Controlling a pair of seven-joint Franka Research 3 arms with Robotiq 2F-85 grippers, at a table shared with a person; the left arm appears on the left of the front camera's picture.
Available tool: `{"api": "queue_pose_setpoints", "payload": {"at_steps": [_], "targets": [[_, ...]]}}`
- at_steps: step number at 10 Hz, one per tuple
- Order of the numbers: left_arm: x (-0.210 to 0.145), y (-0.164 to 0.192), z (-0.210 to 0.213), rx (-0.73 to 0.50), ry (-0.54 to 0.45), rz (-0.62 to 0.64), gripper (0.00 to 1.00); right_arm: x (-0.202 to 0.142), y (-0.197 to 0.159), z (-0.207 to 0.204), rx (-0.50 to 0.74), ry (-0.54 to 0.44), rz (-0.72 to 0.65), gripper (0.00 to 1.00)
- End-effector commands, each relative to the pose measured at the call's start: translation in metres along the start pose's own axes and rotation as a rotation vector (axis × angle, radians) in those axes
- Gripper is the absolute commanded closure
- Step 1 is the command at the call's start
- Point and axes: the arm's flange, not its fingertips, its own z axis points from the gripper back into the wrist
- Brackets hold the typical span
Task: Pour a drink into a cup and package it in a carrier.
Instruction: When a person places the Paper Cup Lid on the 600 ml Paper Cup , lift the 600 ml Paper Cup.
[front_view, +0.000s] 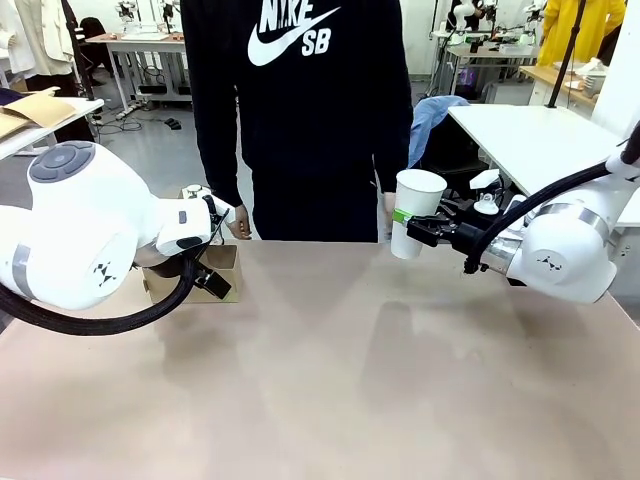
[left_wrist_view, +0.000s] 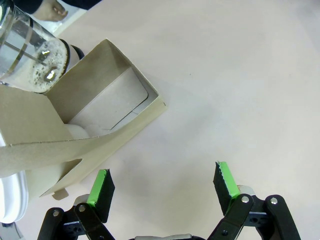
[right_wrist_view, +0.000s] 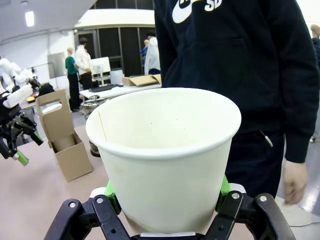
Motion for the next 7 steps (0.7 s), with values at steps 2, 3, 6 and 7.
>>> {"api": "queue_pose_setpoints", "payload": {"at_steps": [2,3,6,7], "targets": [[-0.0002,0.0004,0.0003,-0.001,-0.001,0.001,0.0,0.0047,0.0034,0.0003,-0.002,-0.007,0.006,0.19],[-0.0002,0.0004,0.0003,-0.001,-0.001,0.001,0.0,0.0047,0.0034,0.0003,-0.002,-0.007,0.006,0.19],[-0.0002,0.0004,0.0003,-0.001,-0.001,0.001,0.0,0.0047,0.0034,0.0003,-0.002,-0.007,0.006,0.19],[-0.0002,0.0004,0.0003,-0.001,-0.001,0.001,0.0,0.0047,0.0034,0.0003,-0.002,-0.007,0.006,0.19]]}}
